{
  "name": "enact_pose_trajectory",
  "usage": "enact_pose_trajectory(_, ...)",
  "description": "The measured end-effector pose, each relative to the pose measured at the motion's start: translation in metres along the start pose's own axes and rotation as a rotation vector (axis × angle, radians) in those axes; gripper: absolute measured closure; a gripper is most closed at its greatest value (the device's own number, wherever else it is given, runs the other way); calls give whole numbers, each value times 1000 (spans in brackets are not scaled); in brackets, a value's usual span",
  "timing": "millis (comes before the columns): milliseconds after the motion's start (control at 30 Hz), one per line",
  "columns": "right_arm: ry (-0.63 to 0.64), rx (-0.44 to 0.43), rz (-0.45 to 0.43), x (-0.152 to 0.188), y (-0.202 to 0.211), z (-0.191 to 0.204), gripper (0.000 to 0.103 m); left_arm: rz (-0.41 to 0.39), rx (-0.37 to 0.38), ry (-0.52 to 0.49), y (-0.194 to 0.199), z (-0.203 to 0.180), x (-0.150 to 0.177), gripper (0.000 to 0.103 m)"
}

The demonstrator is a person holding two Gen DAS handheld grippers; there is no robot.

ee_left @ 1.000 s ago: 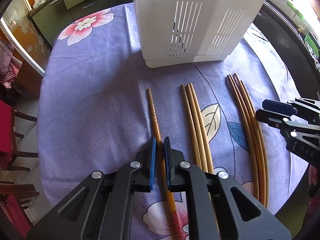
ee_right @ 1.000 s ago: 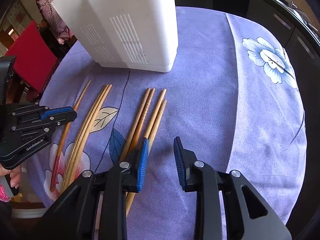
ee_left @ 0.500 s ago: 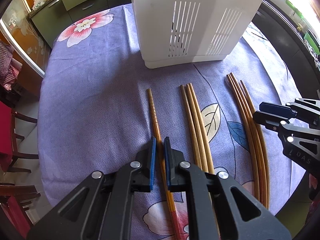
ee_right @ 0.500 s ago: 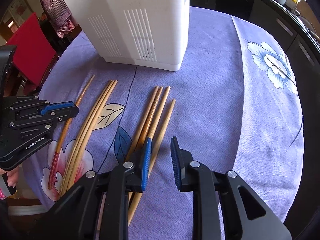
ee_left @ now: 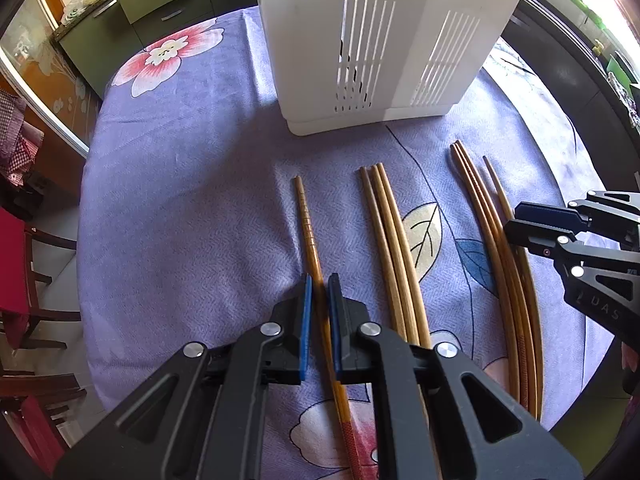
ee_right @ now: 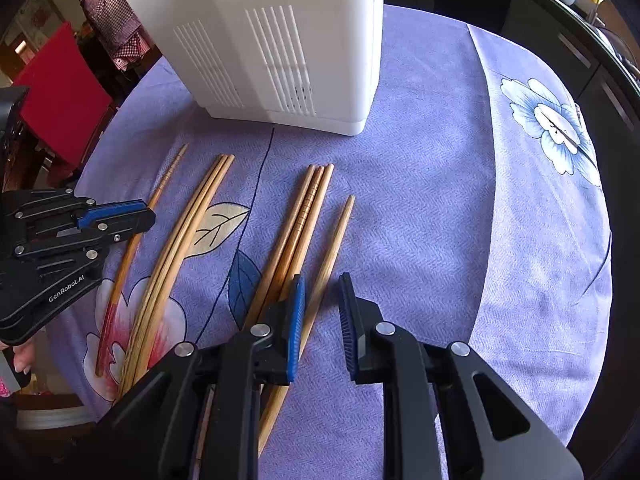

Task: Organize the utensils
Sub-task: 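Grasp one chopstick with the left tool while the right grasps another chopstick, then lift both chopsticks upright and drop them into the white holder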

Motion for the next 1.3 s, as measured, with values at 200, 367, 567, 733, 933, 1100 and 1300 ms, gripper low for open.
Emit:
enact_pose_trajectory(200, 68, 61, -27, 1, -4, 16, 91, 5, -15, -4, -1, -1, -3, 94)
enact_pose_trajectory(367, 23, 4, -30, 1, -1, 12, 96, 9, 0, -4, 0, -1, -2, 97)
enact_pose_trajectory(567, -3, -86, -138, -4, 47, 8, 96, -35, 31, 7, 21, 0, -4, 97)
enact_pose_trajectory(733, -7, -161, -283, -2, 110, 8, 96, -140, 14, -22, 70, -4, -6, 97)
enact_pose_trajectory(933, -12, -207, -392, 11, 163, 2, 96, -263, -32, -52, 125, -6, -2, 97)
enact_pose_trajectory(1100, -12, -220, -423, 23, 183, 0, 96, -308, -55, -70, 151, -8, 6, 97)
enact_pose_trajectory(1300, -2, -236, -440, 30, 196, 0, 96, -314, -55, -75, 158, -7, 9, 97)
Point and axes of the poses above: each gripper's, at about its wrist camera, not at the fingertips, and y roughly against the way its jaws point, z to its left, x to its underside, the point moved 7 cm from there along -y, roughly the way its jaws point, and after that the axes turned 11 degrees about -y, right-handed, at the moved point
